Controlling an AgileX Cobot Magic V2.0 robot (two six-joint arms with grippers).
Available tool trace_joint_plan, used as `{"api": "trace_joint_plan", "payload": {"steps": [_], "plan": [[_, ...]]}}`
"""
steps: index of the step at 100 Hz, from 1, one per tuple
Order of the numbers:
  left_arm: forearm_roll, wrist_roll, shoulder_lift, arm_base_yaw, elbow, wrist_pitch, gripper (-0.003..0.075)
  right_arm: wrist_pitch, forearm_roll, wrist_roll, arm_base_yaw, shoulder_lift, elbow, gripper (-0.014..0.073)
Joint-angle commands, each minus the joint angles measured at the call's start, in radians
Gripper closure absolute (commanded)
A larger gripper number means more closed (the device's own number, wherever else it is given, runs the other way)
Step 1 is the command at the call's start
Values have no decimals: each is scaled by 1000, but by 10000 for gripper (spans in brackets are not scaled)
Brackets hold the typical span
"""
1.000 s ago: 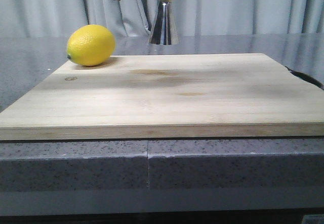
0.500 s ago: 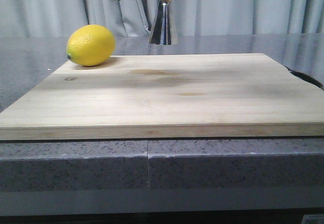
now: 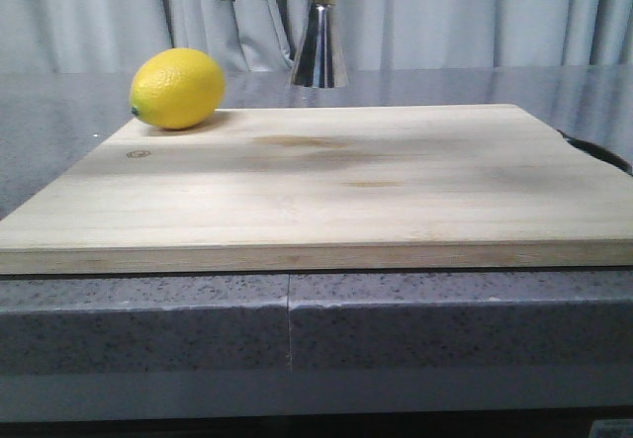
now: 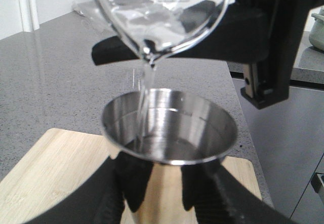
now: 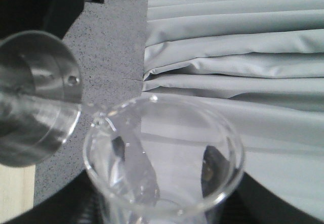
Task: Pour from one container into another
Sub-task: 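Tilt the beaker with the right gripper, pouring liquid into the jigger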
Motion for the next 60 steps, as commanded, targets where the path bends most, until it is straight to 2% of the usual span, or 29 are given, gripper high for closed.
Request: {"api": "trace_joint_plan", "payload": {"steps": [1, 60], "plan": [[-74, -8, -50, -12, -33, 106, 535, -47, -39, -9, 3, -29, -35, 279], [-74, -8, -50, -12, -33, 106, 535, -49, -46, -113, 3, -29, -35, 279]]}}
